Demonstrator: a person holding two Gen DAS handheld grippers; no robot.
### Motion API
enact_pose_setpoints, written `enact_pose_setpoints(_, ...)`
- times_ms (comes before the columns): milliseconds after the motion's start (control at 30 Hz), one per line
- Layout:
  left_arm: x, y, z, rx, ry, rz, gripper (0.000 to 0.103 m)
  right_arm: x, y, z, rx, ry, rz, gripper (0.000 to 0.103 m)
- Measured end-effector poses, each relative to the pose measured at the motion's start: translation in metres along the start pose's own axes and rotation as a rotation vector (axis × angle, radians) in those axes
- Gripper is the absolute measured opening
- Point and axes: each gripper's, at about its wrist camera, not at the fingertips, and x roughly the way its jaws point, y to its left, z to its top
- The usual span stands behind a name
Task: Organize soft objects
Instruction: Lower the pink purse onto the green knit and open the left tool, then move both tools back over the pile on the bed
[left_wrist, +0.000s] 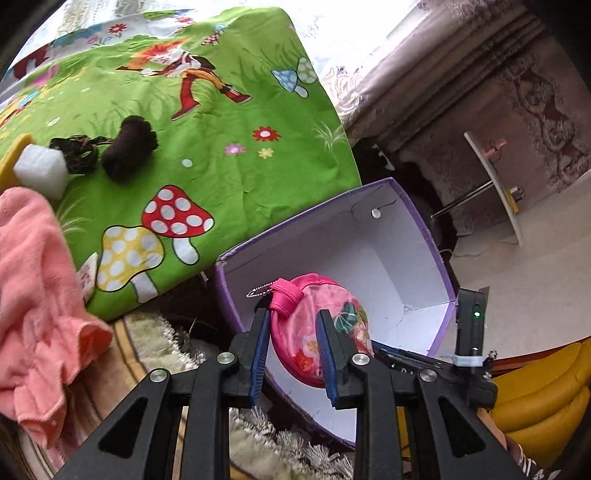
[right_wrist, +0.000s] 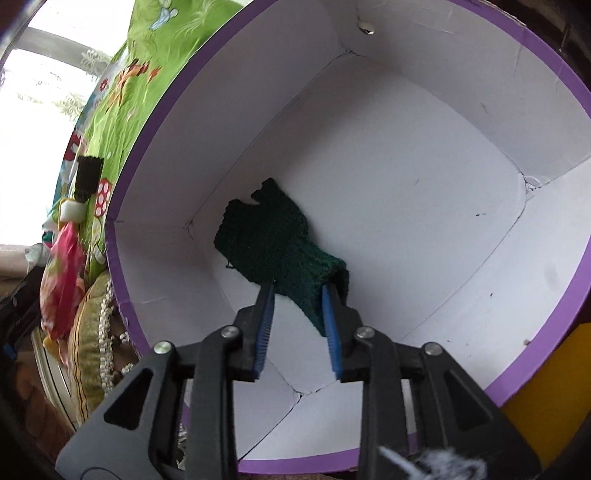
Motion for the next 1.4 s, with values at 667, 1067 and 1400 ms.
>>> enact_pose_setpoints(667,0.152,-0.042,0.027,0.159,0.310,0.248,0.028,-0.030,0.018,-0.015,-0.283,-0.106,-0.117,0.079)
enact_pose_setpoints(1067,0.139,-0.045,0.027,0.141,0.267,0.187,0.058,-0.018,0.031,-0.003,-0.261,-0.119,-0.098,0.080)
enact_pose_setpoints(1400,-0.015,-0.015,0.007,0.032,-0.132,0.048,0.063,-0.024,0.043,0.002,-0.255,-0.142,-0.109,0.080)
